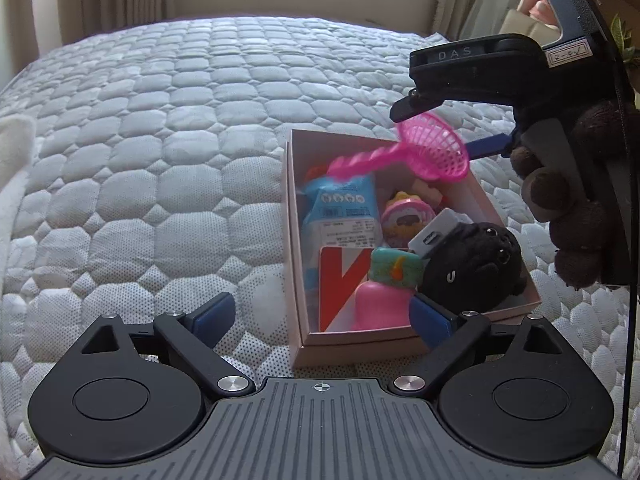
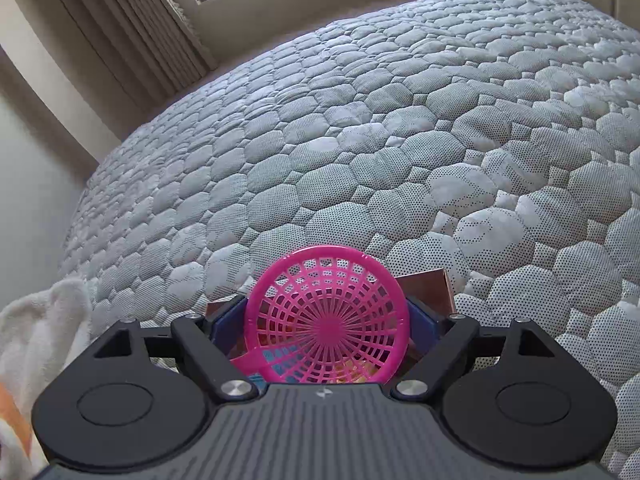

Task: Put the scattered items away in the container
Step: 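Lower the pink net into the pink box and open the right tool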

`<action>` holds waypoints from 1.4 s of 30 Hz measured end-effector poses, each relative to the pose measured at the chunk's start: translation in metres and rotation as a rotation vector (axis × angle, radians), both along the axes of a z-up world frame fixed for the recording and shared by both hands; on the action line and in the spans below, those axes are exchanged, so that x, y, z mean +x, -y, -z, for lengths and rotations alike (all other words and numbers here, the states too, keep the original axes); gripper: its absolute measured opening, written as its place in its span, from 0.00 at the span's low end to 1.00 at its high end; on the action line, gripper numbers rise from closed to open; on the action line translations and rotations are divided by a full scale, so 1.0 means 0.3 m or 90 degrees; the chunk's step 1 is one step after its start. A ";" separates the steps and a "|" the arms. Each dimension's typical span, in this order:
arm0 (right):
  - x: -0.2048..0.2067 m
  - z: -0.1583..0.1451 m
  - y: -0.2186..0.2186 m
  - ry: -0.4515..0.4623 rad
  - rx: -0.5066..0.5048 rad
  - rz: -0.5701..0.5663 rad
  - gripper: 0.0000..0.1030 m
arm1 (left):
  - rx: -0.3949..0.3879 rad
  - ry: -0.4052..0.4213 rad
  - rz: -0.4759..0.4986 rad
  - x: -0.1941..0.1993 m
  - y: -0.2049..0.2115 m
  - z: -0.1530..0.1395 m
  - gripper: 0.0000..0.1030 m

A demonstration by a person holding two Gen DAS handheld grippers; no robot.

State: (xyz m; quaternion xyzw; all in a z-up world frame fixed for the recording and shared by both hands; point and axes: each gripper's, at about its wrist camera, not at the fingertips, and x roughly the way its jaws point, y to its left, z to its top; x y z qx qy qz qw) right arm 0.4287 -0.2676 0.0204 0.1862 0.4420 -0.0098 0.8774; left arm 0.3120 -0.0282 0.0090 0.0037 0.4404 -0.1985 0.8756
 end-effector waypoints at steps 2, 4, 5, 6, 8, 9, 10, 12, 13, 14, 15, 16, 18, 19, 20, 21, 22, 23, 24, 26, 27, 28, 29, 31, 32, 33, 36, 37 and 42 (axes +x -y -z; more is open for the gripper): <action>-0.020 -0.011 -0.005 0.013 -0.024 -0.014 0.91 | -0.009 -0.006 0.000 0.001 -0.006 0.008 0.95; -0.042 -0.029 0.003 0.030 -0.051 -0.020 0.95 | -0.017 -0.014 0.001 0.001 -0.007 0.017 0.95; -0.050 -0.035 0.011 0.035 -0.061 -0.020 0.95 | -0.021 -0.017 0.003 0.001 -0.003 0.020 0.95; -0.055 -0.037 0.020 0.036 -0.071 -0.020 0.95 | -0.026 -0.019 0.005 -0.001 -0.002 0.022 0.95; -0.056 -0.029 0.032 0.033 -0.078 -0.023 0.95 | -0.034 -0.024 0.010 -0.001 0.006 0.027 0.95; -0.055 -0.023 0.034 0.033 -0.080 -0.024 0.93 | -0.037 -0.024 0.013 -0.002 0.010 0.028 0.95; -0.052 -0.017 0.031 0.034 -0.082 -0.030 0.87 | -0.039 -0.023 0.017 -0.002 0.017 0.030 0.96; -0.038 0.002 0.011 0.029 -0.100 -0.044 0.69 | -0.041 -0.020 0.018 -0.006 0.020 0.028 0.97; -0.028 0.015 0.003 0.026 -0.113 -0.040 0.59 | -0.041 -0.020 0.016 -0.005 0.018 0.028 0.97; -0.017 0.029 -0.002 0.024 -0.123 -0.034 0.51 | -0.041 -0.020 0.014 -0.005 0.016 0.027 0.97; -0.007 0.042 -0.005 0.021 -0.131 -0.031 0.48 | -0.041 -0.020 0.012 -0.005 0.012 0.027 0.97; 0.005 0.058 -0.008 0.016 -0.139 -0.029 0.39 | -0.039 -0.020 0.010 -0.004 0.006 0.027 0.97; 0.020 0.086 -0.008 -0.009 -0.128 -0.028 0.32 | -0.037 -0.019 0.006 0.000 -0.005 0.030 0.97; 0.021 0.099 -0.009 -0.025 -0.110 -0.033 0.29 | -0.037 -0.020 0.004 0.002 -0.012 0.032 0.97; 0.013 0.109 -0.015 -0.038 -0.092 -0.044 0.28 | -0.037 -0.022 0.001 0.005 -0.019 0.035 0.97; 0.001 0.115 -0.027 -0.047 -0.086 -0.057 0.28 | -0.038 -0.025 -0.001 0.008 -0.021 0.037 0.97; -0.014 0.119 -0.042 -0.055 -0.092 -0.070 0.28 | -0.038 -0.027 -0.003 0.011 -0.024 0.038 0.97; -0.031 0.120 -0.057 -0.059 -0.100 -0.085 0.28 | -0.040 -0.028 -0.002 0.013 -0.023 0.038 0.97; -0.049 0.117 -0.070 -0.059 -0.109 -0.099 0.28 | -0.042 -0.028 0.001 0.014 -0.021 0.037 0.97; -0.073 0.111 -0.092 -0.066 -0.132 -0.128 0.28 | -0.048 -0.027 0.009 0.015 -0.015 0.034 0.97; -0.077 0.110 -0.099 -0.074 -0.142 -0.139 0.28 | -0.051 -0.027 0.012 0.016 -0.010 0.032 0.97; -0.080 0.106 -0.099 -0.080 -0.148 -0.143 0.28 | -0.053 -0.027 0.016 0.017 -0.005 0.032 0.98; -0.081 0.103 -0.097 -0.088 -0.150 -0.143 0.28 | -0.054 -0.027 0.018 0.017 -0.001 0.032 0.98; -0.081 0.090 -0.083 -0.103 -0.138 -0.142 0.28 | -0.055 -0.027 0.022 0.016 0.006 0.033 0.98; -0.087 0.081 -0.072 -0.101 -0.120 -0.140 0.29 | -0.055 -0.027 0.024 0.014 0.008 0.035 0.98; -0.096 0.069 -0.060 -0.093 -0.103 -0.140 0.33 | -0.056 -0.027 0.026 0.012 0.008 0.036 0.98; -0.133 0.026 -0.039 -0.050 -0.115 -0.127 0.58 | -0.056 -0.028 0.036 0.007 0.019 0.040 0.98; -0.148 0.012 -0.031 -0.035 -0.123 -0.123 0.61 | -0.054 -0.028 0.038 0.008 0.025 0.043 0.98; -0.224 -0.033 0.041 0.009 -0.119 -0.091 0.71 | -0.047 -0.034 0.048 0.004 0.056 0.062 0.98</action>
